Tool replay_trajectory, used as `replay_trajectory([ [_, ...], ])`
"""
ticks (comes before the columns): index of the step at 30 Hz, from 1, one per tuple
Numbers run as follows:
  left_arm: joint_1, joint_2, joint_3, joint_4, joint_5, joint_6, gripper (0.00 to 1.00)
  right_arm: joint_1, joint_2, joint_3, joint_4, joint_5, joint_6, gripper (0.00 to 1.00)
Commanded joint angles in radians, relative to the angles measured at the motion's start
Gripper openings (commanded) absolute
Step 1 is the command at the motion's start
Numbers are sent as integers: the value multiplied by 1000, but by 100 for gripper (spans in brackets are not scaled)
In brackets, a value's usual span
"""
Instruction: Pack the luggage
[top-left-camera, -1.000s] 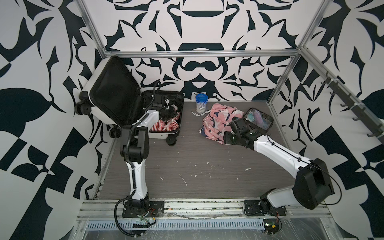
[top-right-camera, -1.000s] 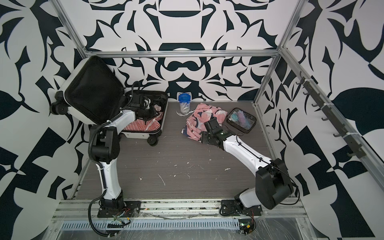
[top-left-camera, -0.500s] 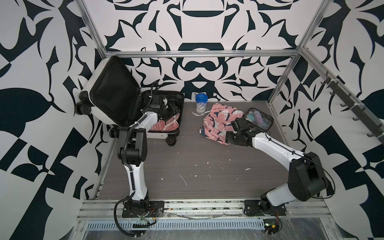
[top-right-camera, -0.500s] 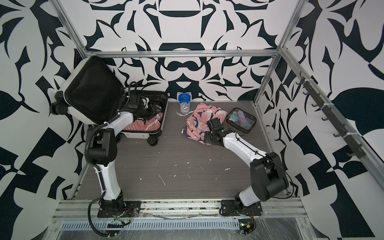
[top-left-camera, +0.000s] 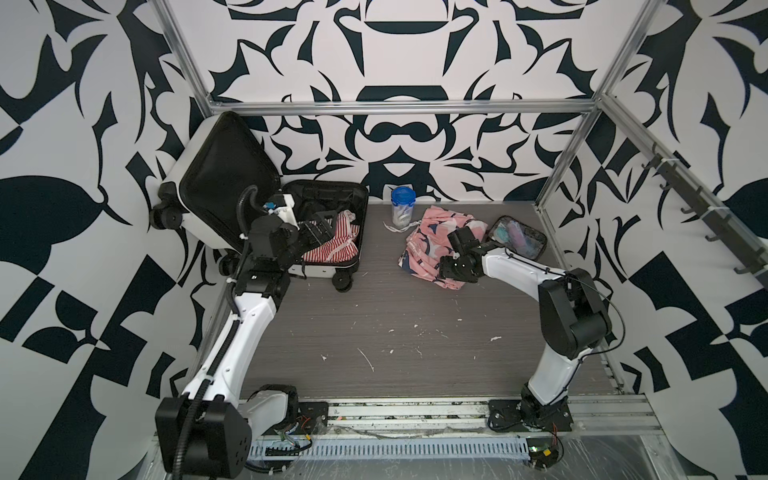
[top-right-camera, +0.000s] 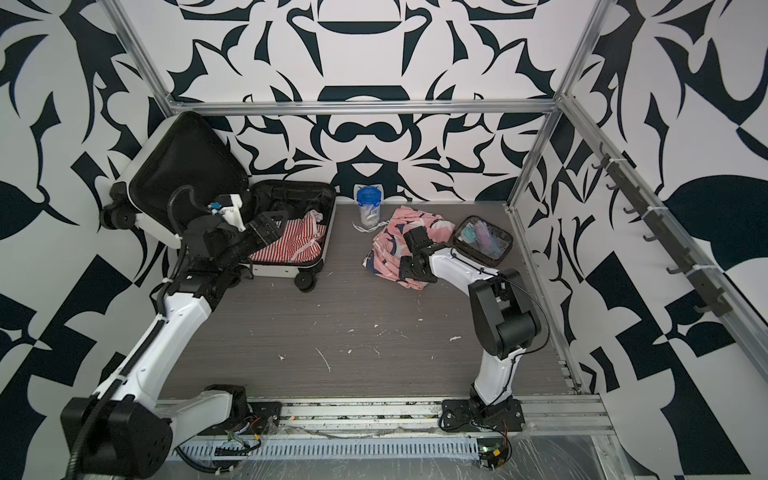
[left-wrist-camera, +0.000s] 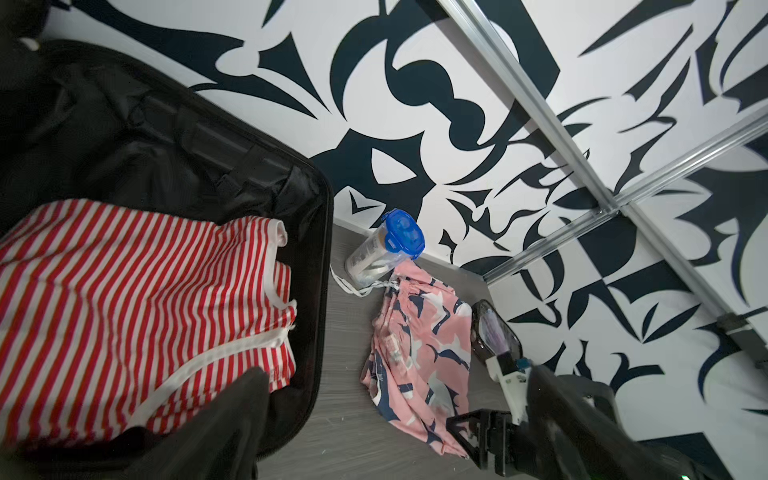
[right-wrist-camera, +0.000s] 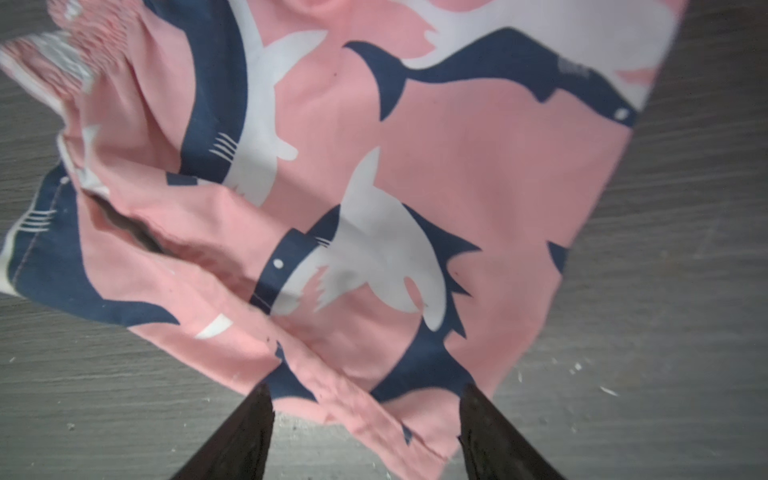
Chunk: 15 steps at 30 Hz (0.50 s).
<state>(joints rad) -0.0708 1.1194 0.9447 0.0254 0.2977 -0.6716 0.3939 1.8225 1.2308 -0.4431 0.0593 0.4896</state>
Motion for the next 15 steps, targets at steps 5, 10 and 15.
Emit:
replay_trajectory([
  [5, -5, -73, -156, -101, 241, -105, 99, 8, 73, 56, 5, -69, -9, 70],
  [10, -208, -215, -303, -140, 91, -144, 99, 77, 66, 3, 41, -98, 33, 69],
  [15, -285, -303, -435, -143, 18, -225, 99, 203, 52, -74, 107, -143, 126, 68],
])
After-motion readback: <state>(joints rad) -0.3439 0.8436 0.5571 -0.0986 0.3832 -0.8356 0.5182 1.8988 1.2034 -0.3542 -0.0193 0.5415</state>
